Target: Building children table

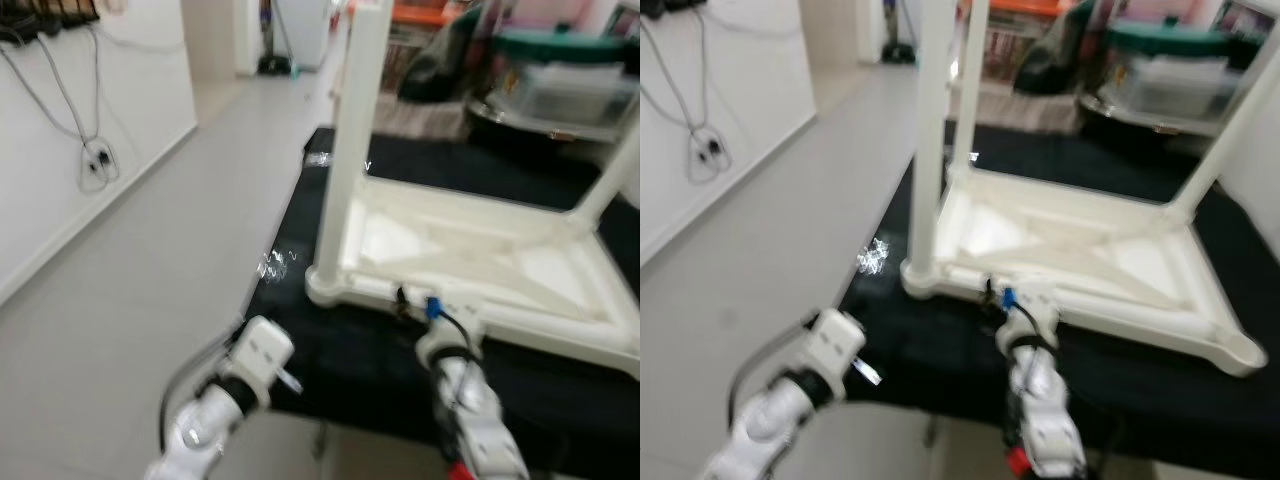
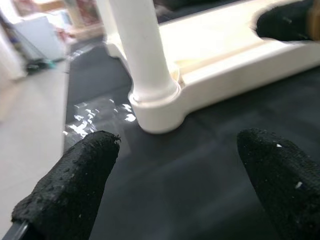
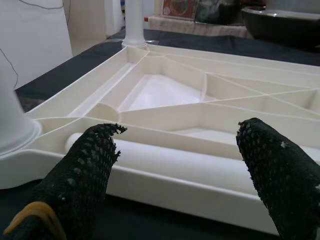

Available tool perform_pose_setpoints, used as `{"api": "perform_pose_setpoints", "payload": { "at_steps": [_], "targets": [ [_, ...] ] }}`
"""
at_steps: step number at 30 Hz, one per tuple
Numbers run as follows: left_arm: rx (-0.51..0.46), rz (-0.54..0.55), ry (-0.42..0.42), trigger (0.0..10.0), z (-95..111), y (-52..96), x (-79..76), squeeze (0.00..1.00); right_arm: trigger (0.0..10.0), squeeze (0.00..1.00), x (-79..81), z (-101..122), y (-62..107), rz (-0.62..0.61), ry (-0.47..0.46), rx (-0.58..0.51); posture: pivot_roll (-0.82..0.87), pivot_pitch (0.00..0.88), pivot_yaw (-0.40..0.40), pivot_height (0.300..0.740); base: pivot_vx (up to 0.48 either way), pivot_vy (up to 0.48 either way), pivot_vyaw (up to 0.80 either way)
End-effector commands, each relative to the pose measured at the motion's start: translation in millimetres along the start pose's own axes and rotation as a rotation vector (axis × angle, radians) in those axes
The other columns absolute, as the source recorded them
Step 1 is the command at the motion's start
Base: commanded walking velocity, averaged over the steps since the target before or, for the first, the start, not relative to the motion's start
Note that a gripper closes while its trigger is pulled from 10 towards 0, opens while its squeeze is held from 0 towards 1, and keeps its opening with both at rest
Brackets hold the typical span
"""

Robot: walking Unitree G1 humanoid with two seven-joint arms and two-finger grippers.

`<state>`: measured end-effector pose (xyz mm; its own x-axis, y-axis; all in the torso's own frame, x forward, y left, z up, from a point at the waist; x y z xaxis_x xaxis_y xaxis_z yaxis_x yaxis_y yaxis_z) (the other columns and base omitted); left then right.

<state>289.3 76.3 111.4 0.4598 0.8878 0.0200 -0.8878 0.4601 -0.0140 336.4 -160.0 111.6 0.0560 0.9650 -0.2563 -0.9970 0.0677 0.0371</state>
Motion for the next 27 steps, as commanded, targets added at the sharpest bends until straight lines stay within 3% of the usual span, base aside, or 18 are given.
{"api": "perform_pose_setpoints", "payload": {
  "at_steps": [1,17,24,27],
  "targets": [
    [0.017,-0.017,0.007,10.0,-5,-0.4,-5.6,0.00,10.0,0.00,-9.3,-6,-2.9,-0.029,0.007,0.025,0.07,0.000,-0.077,0.740,0.000,-0.450,0.00],
    [0.016,0.031,0.018,10.0,-5,0.2,3.6,0.00,10.0,0.00,-18.9,16,-18.4,-0.012,-0.024,-0.048,0.07,0.000,-0.081,0.740,0.180,-0.346,0.00],
    [0.039,0.024,0.014,10.0,-9,1.5,2.3,0.00,10.0,0.00,-32.8,25,-43.2,0.077,-0.052,-0.042,0.07,0.000,-0.086,0.740,0.000,0.000,0.00],
    [0.039,0.019,0.015,10.0,-10,2.5,0.9,0.00,10.0,0.00,-42.8,26,-55.5,0.156,-0.121,-0.003,0.07,0.000,-0.086,0.740,0.000,0.000,0.00]
  ]
}}
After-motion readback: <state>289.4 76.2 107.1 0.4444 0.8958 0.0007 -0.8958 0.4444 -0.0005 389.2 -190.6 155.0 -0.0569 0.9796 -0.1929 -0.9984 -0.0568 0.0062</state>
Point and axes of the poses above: a point about 5 cm out from each wrist's last joint towards the gripper, its own y axis pointing back from the gripper into the wrist, its own z axis along the axis of the wrist's last joint, x = y × z, the point moved 5 cm from there along -y, pointing out of the wrist towards the gripper, and after that the axes turned 13 degrees about y, right-handed, at the moved point
